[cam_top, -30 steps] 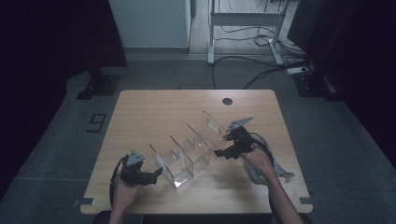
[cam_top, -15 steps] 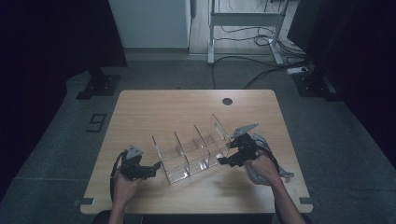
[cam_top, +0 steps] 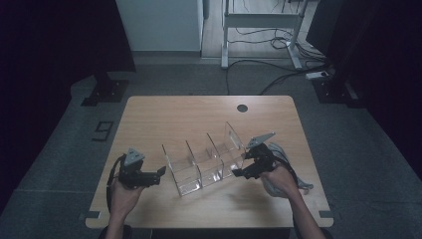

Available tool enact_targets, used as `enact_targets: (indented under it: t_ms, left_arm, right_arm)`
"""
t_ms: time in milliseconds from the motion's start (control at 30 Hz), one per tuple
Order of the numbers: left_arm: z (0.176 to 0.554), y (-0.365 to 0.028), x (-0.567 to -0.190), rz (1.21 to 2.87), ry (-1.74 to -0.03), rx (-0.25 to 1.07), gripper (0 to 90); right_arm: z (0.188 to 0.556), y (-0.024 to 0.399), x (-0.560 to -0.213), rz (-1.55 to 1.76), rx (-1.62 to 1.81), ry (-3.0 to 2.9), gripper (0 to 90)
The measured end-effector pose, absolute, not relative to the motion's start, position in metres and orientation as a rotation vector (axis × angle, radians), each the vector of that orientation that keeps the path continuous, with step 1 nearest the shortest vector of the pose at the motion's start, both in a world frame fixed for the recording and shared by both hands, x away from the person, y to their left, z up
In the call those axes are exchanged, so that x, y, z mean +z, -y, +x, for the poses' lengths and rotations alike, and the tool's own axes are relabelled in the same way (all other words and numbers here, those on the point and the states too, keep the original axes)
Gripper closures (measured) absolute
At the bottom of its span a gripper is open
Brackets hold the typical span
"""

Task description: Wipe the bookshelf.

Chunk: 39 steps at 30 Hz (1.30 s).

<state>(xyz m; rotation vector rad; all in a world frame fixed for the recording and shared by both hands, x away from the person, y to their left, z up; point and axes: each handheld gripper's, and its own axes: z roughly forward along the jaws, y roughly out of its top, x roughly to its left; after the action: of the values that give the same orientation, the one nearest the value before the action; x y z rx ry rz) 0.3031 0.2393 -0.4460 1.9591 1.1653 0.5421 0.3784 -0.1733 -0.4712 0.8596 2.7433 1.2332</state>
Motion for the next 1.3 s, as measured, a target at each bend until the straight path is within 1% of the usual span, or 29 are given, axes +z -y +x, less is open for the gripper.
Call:
enact_targets:
  t_ms: [133, 367, 567, 733, 867, 900, 967, 1100, 1300]
  left_arm:
    - [0.299, -0.234, -0.433, 1.966, -1.153, 0.551, 1.3]
    - [0.291, -0.213, -0.412, 1.987, -1.098, 0.553, 0.4]
    - [0.286, -0.192, -0.419, 2.03, -1.067, 0.506, 0.0]
    - [0.285, -0.182, -0.428, 2.056, -1.071, 0.508, 0.0]
    - [0.285, -0.181, -0.435, 2.078, -1.109, 0.551, 5.2]
    - [0.286, -0.183, -0.437, 2.074, -1.116, 0.537, 7.3]
    - [0.287, -0.187, -0.438, 2.055, -1.127, 0.514, 8.6]
    - [0.287, -0.195, -0.438, 2.042, -1.157, 0.534, 13.7]
    - [0.295, -0.211, -0.441, 2.023, -1.22, 0.547, 17.1]
  right_arm:
    - [0.378, 0.173, -0.471, 0.864, 1.231, -2.743, 12.9]
    - [0.376, 0.174, -0.472, 0.872, 1.227, -2.751, 12.8]
    - [0.376, 0.174, -0.472, 0.875, 1.225, -2.751, 12.8]
    - [0.376, 0.174, -0.473, 0.875, 1.22, -2.752, 12.7]
    - [0.375, 0.174, -0.473, 0.873, 1.22, -2.752, 12.8]
    - [0.375, 0.175, -0.473, 0.872, 1.219, -2.754, 12.8]
    - [0.375, 0.175, -0.472, 0.875, 1.218, -2.753, 12.8]
    - [0.375, 0.179, -0.471, 0.874, 1.22, -2.74, 12.8]
    - [0.376, 0.188, -0.467, 0.895, 1.217, -2.712, 12.8]
